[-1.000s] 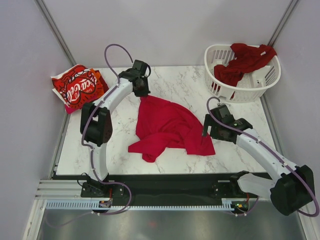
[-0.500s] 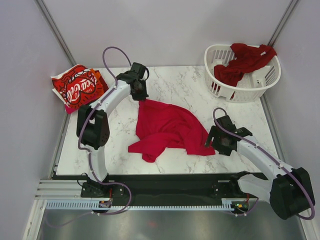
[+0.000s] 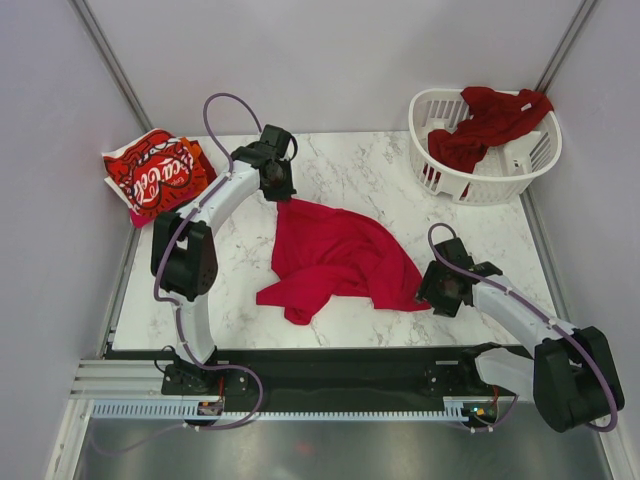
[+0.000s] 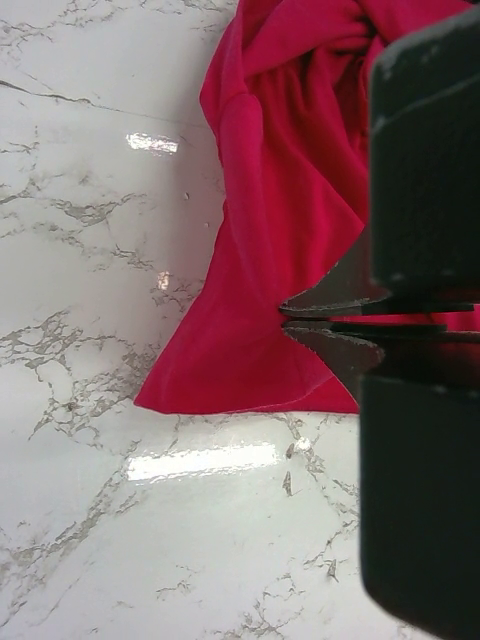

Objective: Fold and stack the t-shirts
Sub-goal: Flatten the tshirt out

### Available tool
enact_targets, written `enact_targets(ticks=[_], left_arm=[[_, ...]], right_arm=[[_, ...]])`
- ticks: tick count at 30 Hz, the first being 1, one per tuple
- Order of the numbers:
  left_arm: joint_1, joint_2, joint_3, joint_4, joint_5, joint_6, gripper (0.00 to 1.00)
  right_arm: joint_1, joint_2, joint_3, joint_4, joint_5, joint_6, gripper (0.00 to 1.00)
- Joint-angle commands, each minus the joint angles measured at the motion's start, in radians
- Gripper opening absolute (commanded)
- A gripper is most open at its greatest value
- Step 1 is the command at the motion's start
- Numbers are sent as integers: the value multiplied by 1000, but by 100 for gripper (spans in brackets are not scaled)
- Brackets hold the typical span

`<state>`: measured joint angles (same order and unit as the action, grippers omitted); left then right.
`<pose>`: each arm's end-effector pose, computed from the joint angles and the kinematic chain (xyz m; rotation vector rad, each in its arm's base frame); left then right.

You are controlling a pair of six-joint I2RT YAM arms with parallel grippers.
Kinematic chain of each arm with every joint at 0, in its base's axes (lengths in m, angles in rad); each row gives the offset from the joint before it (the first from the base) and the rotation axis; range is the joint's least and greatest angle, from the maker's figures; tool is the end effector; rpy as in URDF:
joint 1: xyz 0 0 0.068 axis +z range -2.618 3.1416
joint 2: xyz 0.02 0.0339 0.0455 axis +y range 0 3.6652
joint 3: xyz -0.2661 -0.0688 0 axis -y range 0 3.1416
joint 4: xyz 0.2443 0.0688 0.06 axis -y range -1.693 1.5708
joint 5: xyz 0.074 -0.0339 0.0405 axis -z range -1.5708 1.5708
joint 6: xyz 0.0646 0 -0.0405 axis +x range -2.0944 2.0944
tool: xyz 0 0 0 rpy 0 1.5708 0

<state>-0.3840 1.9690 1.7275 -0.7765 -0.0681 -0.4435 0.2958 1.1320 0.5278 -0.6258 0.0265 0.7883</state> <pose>0.4165 -0.1635 0.2408 -0.1025 2.5986 -0.2155 0.1807 0.0533 0.1344 0.6956 2.7411 0.2189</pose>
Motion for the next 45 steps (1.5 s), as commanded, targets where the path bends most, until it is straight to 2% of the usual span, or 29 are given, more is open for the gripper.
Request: enact_targets(ticks=[1, 4, 7, 9, 11, 12, 16, 19, 21, 29, 33, 40, 45], left_arm=[[-6, -32, 0, 0, 1, 31, 4], [-6, -30, -2, 0, -2, 31, 4], [-6, -25, 3, 0, -2, 29, 4], [-6, -25, 6, 0, 2, 29, 4], [-6, -28, 9, -1, 7, 29, 4], [-6, -30, 9, -1, 10, 29, 4], [-4, -71, 4, -7, 4, 32, 3], [-4, -148, 3, -26, -18, 35, 2], [-4, -237, 7, -40, -38, 40, 2], [-6, -605, 6, -61, -47, 103, 2], [-6, -841, 18, -63, 9, 124, 2], [-6, -1067, 136, -56, 209, 134, 2], [-4, -1231, 174, -7, 273, 117, 2]], right_arm=[[-9, 14, -18, 51, 22, -6, 61], [-9, 20, -23, 66, 39, -15, 51], [-10, 28, -29, 84, 38, -21, 29], [-12, 35, -28, 92, 39, -32, 18], [-11, 38, -23, 107, 38, -35, 2], [-11, 40, -17, 110, 39, -41, 0], [-12, 23, 44, 85, 42, -66, 0], [-12, -20, 153, 17, 76, -93, 0], [-12, -52, 253, -9, 72, -116, 0], [-12, -162, 602, -60, -106, -286, 0], [-11, -216, 794, -118, -174, -365, 0], [-11, -330, 1121, -152, -218, -481, 0], [-9, -477, 1158, -19, -198, -463, 0]])
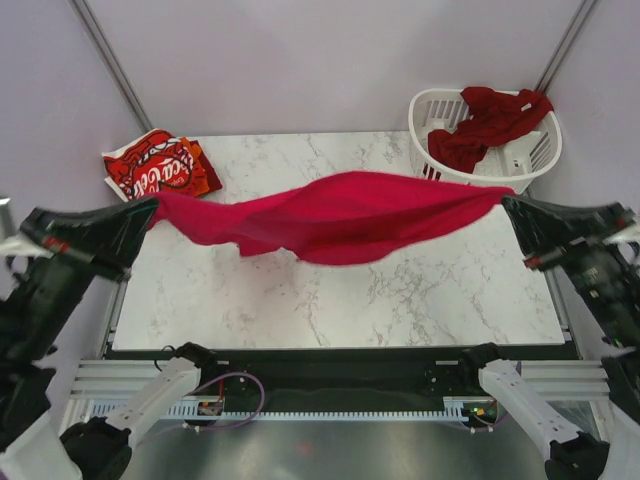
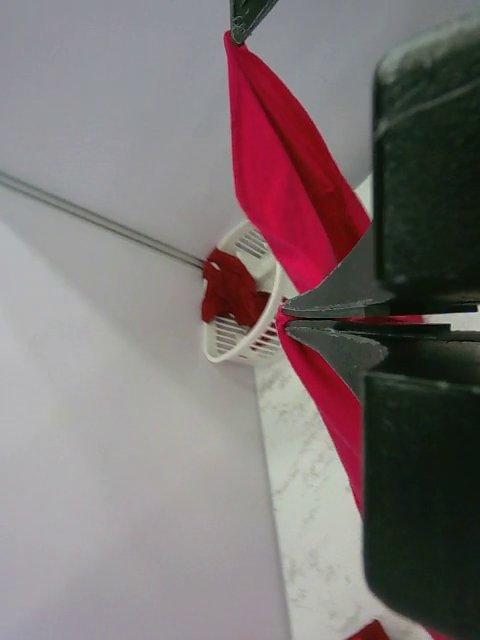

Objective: Fold and stack the t-shirts
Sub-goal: Flatten the tshirt out

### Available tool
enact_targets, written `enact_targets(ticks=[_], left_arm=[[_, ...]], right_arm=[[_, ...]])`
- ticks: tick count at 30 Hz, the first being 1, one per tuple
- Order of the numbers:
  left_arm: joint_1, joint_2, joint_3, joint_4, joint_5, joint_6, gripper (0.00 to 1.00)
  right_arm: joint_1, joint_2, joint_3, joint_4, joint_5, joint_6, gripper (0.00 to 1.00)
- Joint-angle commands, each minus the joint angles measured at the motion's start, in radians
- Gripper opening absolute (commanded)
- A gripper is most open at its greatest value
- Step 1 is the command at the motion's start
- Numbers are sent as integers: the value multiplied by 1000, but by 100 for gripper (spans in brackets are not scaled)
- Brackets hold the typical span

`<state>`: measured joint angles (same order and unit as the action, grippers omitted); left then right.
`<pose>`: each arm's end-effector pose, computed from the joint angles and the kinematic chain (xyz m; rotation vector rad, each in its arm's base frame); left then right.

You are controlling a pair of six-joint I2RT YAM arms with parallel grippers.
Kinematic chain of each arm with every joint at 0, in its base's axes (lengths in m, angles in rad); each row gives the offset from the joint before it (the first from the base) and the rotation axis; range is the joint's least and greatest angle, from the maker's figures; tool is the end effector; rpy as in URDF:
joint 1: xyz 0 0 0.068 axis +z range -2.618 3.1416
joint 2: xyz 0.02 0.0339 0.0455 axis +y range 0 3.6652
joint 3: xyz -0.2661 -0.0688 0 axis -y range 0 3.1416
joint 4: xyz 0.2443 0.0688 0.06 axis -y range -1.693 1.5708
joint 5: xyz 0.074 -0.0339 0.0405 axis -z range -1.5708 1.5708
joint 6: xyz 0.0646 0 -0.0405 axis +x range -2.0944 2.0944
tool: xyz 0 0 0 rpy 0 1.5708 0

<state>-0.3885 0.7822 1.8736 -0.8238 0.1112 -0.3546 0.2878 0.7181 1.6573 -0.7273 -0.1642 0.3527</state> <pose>0.0195 -0.0157 0.5820 0.1200 1.3328 -0.7045 0.0450 0.0243 0.5501 -0.0960 1.3883 0.6477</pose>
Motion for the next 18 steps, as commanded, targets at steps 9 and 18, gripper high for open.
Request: enact_targets(ticks=[9, 18], left_arm=[[20, -91, 208, 52, 180, 57, 2], [25, 142, 107, -3, -203, 52, 2]], right_arm=[[10, -115, 127, 114, -61, -54, 0], [10, 147, 21, 77, 319, -90, 0]])
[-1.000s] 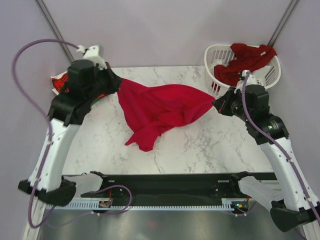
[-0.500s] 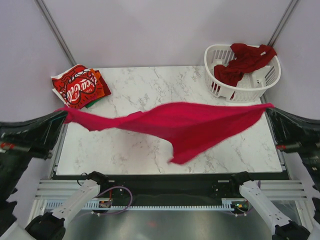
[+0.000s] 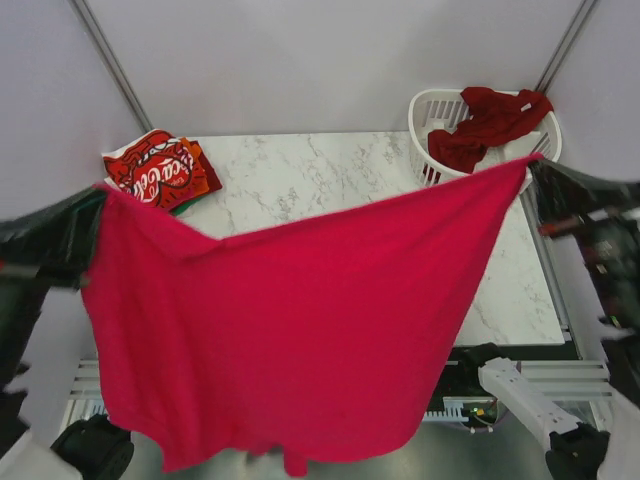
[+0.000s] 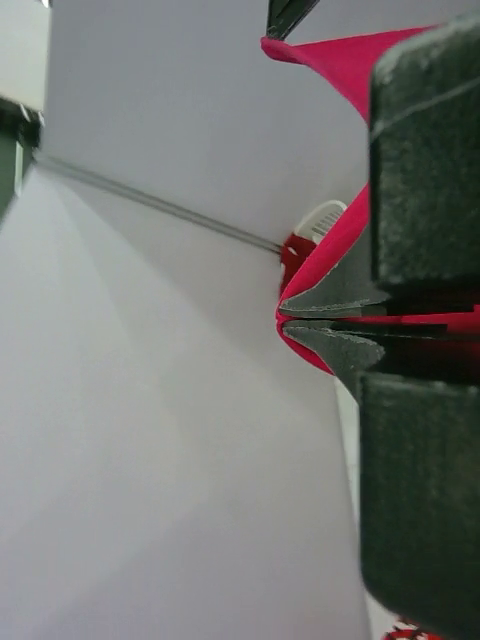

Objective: Fold and stack the t-shirts
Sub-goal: Flatten the tshirt out

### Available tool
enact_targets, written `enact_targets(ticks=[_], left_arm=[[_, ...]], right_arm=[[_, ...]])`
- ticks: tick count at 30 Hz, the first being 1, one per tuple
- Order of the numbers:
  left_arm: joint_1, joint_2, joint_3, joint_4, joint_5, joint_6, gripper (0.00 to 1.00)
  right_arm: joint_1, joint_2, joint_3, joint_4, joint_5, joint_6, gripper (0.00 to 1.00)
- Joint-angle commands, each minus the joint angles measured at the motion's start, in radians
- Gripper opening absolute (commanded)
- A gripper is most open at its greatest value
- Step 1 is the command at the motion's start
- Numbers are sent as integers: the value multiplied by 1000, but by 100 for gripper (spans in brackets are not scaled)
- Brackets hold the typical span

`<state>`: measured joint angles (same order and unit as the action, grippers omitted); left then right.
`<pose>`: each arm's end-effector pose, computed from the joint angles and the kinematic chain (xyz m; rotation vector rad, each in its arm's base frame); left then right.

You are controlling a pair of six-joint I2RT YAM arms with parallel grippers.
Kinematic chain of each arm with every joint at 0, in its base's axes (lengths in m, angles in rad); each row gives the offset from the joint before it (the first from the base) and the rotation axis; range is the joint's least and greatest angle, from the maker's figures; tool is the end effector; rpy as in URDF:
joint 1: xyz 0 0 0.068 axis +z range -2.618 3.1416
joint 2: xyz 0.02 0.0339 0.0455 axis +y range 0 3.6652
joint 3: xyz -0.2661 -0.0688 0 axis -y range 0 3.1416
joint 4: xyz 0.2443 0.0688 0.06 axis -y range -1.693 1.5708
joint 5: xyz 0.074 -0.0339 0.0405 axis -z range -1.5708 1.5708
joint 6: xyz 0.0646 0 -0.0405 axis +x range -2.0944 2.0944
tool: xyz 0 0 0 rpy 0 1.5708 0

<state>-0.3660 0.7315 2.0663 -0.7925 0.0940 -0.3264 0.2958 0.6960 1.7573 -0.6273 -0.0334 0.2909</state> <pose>-0.0589 0.0161 0.6142 0.1082 1.0480 -0.6771 0.0073 0.0045 0.5849 -0.0330 1.1527 0.5403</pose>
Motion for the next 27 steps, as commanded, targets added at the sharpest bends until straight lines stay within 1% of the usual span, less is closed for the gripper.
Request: enact_targets(ticks=[1, 3, 4, 5, 6, 7, 8, 9, 10, 11, 12, 13, 14, 15, 16, 17, 18, 19, 21, 22, 26, 27], left_arm=[[2, 276, -95, -33, -200, 32, 2], [4, 372, -113, -28, -266, 62, 2], [7, 425, -117, -22, -289, 81, 2], [16, 547, -120, -17, -310, 120, 2], [56, 613, -120, -4, -304, 134, 2], [87, 682, -117, 1, -280, 147, 2], [125, 874, -100, 1, -198, 162, 2], [194, 975, -28, -2, -183, 162, 2], [228, 1108, 38, -22, -177, 161, 2], [261, 1358, 133, -66, -101, 126, 5], [327, 1513, 425, -132, -33, 92, 14], [352, 1628, 597, -284, 31, 52, 41], [364, 1657, 623, -268, 159, -27, 56], [392, 1619, 515, -231, 177, -40, 66], [383, 1585, 456, -167, 167, -43, 76], [378, 1538, 387, -115, 139, -31, 79], [342, 1495, 270, -72, 138, -25, 83], [335, 1421, 235, -44, 141, -22, 86], [325, 1381, 224, -30, 148, -13, 87], [322, 1332, 219, -30, 153, -11, 87], [294, 1211, 166, -27, 139, 6, 86], [270, 1192, 135, -30, 130, 12, 86]], right_arm=[[2, 245, -122, -14, 237, -41, 0], [3, 337, -168, 26, 291, -50, 0], [2, 455, -171, 29, 315, -50, 0], [2, 520, -176, 46, 331, -50, 0], [0, 586, -167, 51, 339, -49, 0], [-4, 723, -156, 55, 346, -42, 0], [-6, 796, -142, 66, 361, -36, 0], [-12, 872, -66, 54, 378, -26, 0], [-15, 1034, -3, 28, 401, -12, 0], [-15, 1115, 72, -51, 438, -7, 0], [-17, 1199, 279, -118, 454, -9, 39], [-18, 1344, 392, -185, 455, -12, 68], [-15, 1394, 489, -286, 466, -15, 87], [-14, 1425, 598, -310, 469, -18, 98], [-11, 1419, 607, -308, 464, -28, 98], [-9, 1401, 594, -270, 458, -38, 98], [-9, 1374, 540, -244, 448, -36, 98], [-7, 1311, 507, -218, 431, -33, 98], [2, 1251, 418, -163, 382, -23, 98], [9, 1197, 391, -147, 369, -19, 98], [54, 1087, 253, -105, 336, 7, 98], [78, 1065, 169, -89, 333, 13, 98]])
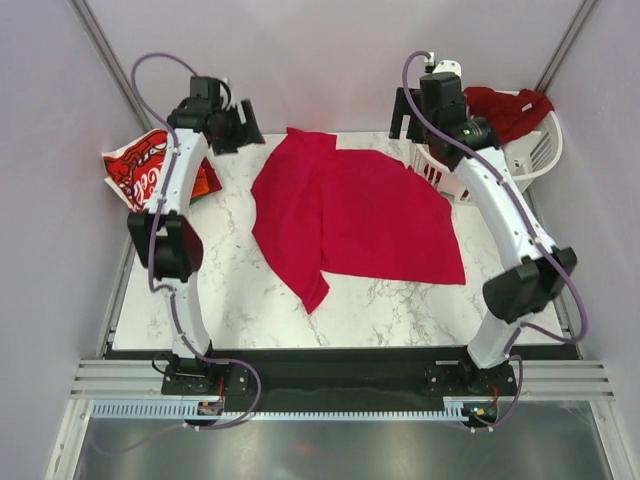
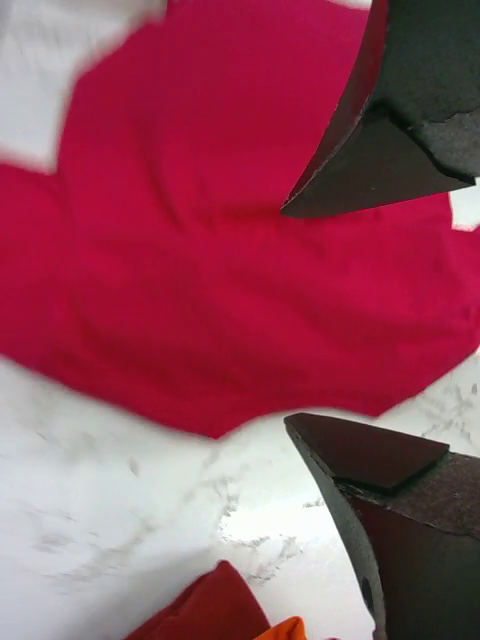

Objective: Fold and stack the t-shirts
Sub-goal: Flatten the tshirt out

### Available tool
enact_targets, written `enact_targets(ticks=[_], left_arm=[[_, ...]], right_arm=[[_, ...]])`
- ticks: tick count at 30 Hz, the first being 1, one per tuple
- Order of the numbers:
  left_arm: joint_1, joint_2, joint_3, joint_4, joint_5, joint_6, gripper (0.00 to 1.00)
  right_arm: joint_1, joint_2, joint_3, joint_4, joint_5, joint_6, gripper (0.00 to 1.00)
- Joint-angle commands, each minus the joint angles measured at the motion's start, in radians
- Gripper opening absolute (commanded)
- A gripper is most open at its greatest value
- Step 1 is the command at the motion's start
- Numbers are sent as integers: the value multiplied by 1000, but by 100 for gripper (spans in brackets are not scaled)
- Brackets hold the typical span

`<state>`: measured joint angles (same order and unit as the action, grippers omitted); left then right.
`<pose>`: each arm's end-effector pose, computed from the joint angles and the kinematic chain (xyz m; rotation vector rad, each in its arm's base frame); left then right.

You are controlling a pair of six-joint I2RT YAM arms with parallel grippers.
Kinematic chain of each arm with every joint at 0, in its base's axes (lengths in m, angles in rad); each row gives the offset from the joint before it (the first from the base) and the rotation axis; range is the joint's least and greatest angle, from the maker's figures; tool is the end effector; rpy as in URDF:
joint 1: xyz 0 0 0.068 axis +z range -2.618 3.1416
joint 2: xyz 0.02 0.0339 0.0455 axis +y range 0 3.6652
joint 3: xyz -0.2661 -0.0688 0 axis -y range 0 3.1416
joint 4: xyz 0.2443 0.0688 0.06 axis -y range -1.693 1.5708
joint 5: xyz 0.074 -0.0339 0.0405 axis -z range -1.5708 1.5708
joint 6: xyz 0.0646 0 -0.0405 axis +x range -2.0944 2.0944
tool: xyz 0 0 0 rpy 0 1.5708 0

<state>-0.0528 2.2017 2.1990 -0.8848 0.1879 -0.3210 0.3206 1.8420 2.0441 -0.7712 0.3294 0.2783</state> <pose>0.5069 -0.0389 0.2811 -0.2488 2.4649 -0.3929 0.4170 0.1164 0.4049 0.1464 2.1008 0.0056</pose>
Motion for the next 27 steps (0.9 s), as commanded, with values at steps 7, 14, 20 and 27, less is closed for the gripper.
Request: enact_targets(ticks=[7, 14, 20, 27], left_arm=[[-165, -390, -267, 72, -34, -10, 80], [-242, -461, -698, 240, -32, -111, 77], [-243, -402, -817, 354, 33, -150, 77], [-243, -266, -795, 354, 33, -150, 77]], right_arm=[[118, -243, -519, 171, -110, 101, 98], [126, -343, -735, 197, -98, 85, 98], [126, -414, -846, 217, -125, 90, 98], [126, -426, -941, 253, -147, 82, 98]])
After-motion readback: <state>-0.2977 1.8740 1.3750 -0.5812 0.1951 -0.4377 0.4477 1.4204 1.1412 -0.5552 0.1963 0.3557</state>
